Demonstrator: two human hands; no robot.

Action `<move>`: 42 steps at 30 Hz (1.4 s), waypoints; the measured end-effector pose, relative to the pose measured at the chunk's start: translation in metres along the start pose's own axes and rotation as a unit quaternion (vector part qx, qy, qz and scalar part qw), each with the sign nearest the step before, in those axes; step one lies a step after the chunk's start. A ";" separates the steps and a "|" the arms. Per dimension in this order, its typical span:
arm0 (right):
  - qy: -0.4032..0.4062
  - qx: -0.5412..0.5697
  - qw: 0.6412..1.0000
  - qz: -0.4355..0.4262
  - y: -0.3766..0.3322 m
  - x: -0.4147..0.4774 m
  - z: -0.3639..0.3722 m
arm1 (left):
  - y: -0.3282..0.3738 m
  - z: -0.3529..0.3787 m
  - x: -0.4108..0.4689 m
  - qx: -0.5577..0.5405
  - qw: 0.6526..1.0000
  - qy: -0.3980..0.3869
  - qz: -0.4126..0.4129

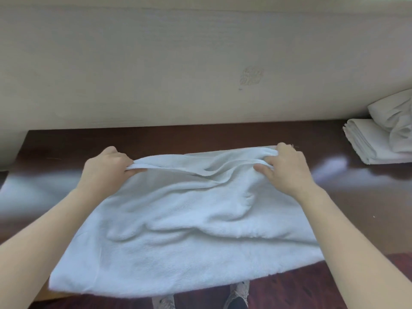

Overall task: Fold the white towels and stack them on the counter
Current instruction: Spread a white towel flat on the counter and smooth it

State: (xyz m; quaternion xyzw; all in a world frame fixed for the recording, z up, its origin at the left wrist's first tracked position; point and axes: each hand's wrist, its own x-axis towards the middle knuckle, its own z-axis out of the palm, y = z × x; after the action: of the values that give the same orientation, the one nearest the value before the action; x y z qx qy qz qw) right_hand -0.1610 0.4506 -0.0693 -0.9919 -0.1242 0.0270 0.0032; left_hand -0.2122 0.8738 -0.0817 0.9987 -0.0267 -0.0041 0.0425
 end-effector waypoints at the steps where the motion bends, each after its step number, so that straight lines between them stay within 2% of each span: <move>1: 0.044 -0.011 0.999 0.002 0.000 -0.003 0.004 | -0.001 -0.001 -0.002 0.006 1.000 0.017 -0.001; 4: 0.185 -0.036 0.982 0.012 0.005 -0.016 0.005 | -0.008 -0.005 -0.013 0.018 0.991 0.127 0.039; 8: 0.265 -0.051 0.962 0.033 0.021 -0.019 0.001 | -0.017 -0.008 -0.021 0.016 0.979 0.196 0.045; 10: 0.262 -0.060 0.962 0.040 0.025 -0.010 0.001 | -0.017 -0.007 -0.013 0.021 0.979 0.200 0.038; 12: 0.239 -0.077 0.967 0.044 0.024 0.006 0.005 | -0.014 -0.002 0.000 0.032 0.985 0.169 0.012; 15: 0.184 -0.094 0.977 0.055 0.023 0.029 0.017 | -0.012 0.011 0.021 0.060 0.992 0.113 -0.025; 21: 0.060 -0.113 0.987 0.097 0.022 0.050 0.055 | -0.015 0.043 0.036 0.085 0.995 0.046 -0.032; 24: 0.092 -0.084 0.990 0.072 0.022 0.054 0.066 | -0.014 0.046 0.035 0.047 0.997 0.053 -0.038; 27: 0.166 -0.042 0.985 0.028 0.031 0.048 0.065 | -0.019 0.039 0.028 0.042 0.994 0.101 -0.010; 29: 0.184 -0.016 0.983 0.004 0.040 0.038 0.058 | -0.030 0.031 0.017 0.035 0.991 0.130 0.000; 32: 0.210 0.027 0.977 0.027 0.054 0.029 0.042 | -0.044 0.017 0.009 0.039 0.986 0.162 0.030; 34: 0.237 0.013 0.971 0.034 0.062 0.034 0.029 | -0.047 0.010 0.018 0.045 0.980 0.186 0.053; 37: 0.283 -0.035 0.958 -0.003 0.073 0.058 0.017 | -0.046 0.008 0.044 0.057 0.971 0.223 0.064; 42: 0.220 -0.069 0.973 0.025 0.068 0.096 0.033 | -0.050 0.040 0.072 0.080 0.982 0.168 -0.002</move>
State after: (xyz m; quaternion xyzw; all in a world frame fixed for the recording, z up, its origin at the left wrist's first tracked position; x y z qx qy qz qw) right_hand -0.0530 0.4086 -0.1085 -0.9740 -0.0975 -0.2009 -0.0391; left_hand -0.1385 0.9165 -0.1264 0.9854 -0.0171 0.1663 -0.0334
